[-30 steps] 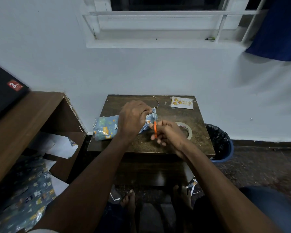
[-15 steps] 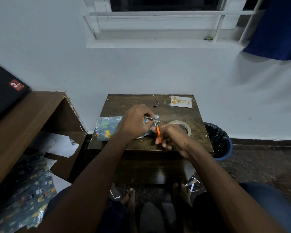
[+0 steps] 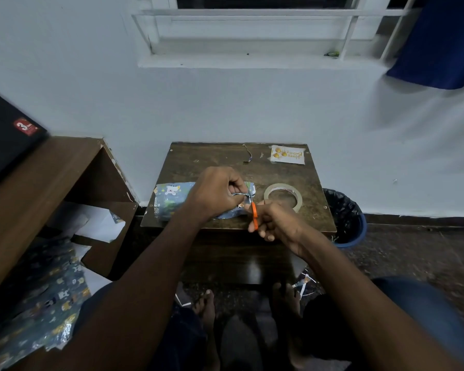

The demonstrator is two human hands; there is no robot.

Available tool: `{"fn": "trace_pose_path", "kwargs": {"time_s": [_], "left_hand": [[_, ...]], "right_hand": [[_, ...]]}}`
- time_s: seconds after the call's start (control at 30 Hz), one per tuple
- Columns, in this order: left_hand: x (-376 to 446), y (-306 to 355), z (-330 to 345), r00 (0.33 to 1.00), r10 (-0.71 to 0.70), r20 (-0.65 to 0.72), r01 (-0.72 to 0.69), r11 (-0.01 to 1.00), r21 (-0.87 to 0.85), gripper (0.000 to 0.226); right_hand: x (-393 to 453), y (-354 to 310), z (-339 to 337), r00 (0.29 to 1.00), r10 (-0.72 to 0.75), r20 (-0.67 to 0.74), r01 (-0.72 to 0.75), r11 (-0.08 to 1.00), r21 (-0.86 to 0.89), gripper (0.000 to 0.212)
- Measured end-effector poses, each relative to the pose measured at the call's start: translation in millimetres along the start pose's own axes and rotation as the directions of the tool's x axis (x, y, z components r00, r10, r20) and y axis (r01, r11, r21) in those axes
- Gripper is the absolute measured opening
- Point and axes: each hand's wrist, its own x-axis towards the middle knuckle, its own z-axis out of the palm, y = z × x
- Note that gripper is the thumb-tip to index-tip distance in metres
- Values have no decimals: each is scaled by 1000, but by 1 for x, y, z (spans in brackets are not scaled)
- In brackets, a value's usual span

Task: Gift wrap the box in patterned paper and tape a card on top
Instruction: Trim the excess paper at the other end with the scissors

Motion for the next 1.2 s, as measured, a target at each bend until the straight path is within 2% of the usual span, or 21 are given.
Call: {"fn": "trace_pose_path", "kwargs": {"time_s": [0.33,0.47,0.8,0.93,1.2], "left_hand": [[-5,7,-1,999,51,-6,-51,998,26,12],[-3,4,0,998,55,-13,-55,998,12,17],[-1,-1,1,998,59,33,-58,998,-35,17],[-2,-1,1,997,77,12,-76,996,-38,15],[-2,0,3,995,98,10,-97,992,-76,14]], "right_hand": [[-3,-3,0,1000,-10,-17,10,1000,15,19],[-5,-2,1,999,-32,-43,33,999,23,10],[-1,-3,6,997,-41,-62,44,998,50,16],[-2,-1,6,996,-56,-73,59,997,42,3],[7,-3,3,997,-23,-79,30,996,81,14]]}}
